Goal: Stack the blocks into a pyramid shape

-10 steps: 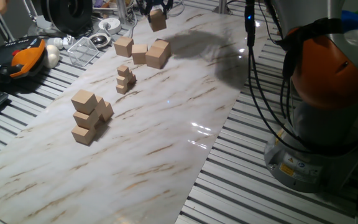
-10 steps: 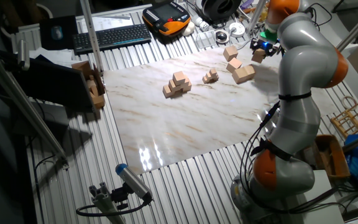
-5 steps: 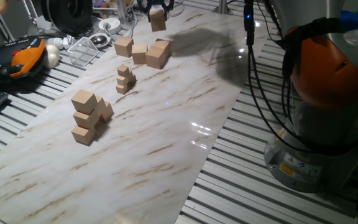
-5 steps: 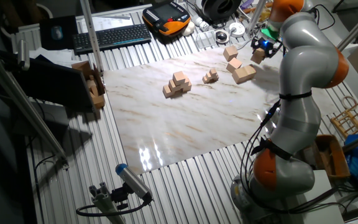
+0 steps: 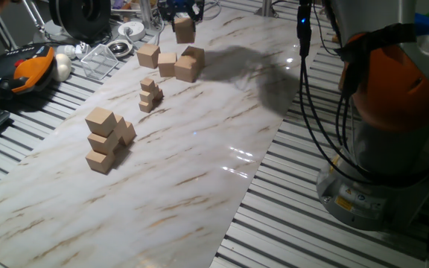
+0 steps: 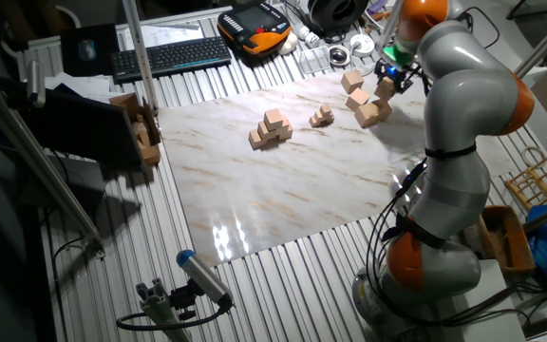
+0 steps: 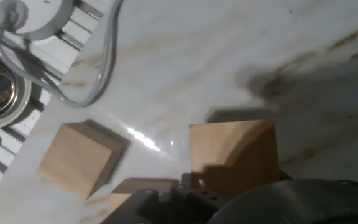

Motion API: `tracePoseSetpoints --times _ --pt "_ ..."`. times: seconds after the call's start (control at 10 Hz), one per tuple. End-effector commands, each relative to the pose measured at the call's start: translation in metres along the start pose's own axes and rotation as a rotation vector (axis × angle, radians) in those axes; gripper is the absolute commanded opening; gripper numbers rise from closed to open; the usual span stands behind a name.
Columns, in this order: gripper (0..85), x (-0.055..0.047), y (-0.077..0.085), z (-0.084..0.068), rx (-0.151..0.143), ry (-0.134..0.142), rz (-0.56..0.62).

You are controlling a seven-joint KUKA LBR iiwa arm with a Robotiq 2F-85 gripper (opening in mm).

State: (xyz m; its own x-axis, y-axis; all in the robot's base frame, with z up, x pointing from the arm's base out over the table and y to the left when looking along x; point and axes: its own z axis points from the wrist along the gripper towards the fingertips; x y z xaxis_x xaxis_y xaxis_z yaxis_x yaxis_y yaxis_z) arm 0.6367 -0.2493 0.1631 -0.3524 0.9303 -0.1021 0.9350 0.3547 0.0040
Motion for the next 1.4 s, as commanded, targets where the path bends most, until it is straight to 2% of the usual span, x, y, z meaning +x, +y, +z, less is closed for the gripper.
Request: tracePoseSetpoints --times 0.0,0.3,0.5,1.3 --pt "0.0 0.006 0.001 -0.003 0.016 -0.002 0.15" --pt "0.0 0.029 0.004 -0.013 0.033 -0.023 0.235" --pt "0.0 0.044 0.006 -0.01 0.032 -0.046 0.273" --pt "0.0 0.088 0.01 0.001 0.024 -0.068 0.319"
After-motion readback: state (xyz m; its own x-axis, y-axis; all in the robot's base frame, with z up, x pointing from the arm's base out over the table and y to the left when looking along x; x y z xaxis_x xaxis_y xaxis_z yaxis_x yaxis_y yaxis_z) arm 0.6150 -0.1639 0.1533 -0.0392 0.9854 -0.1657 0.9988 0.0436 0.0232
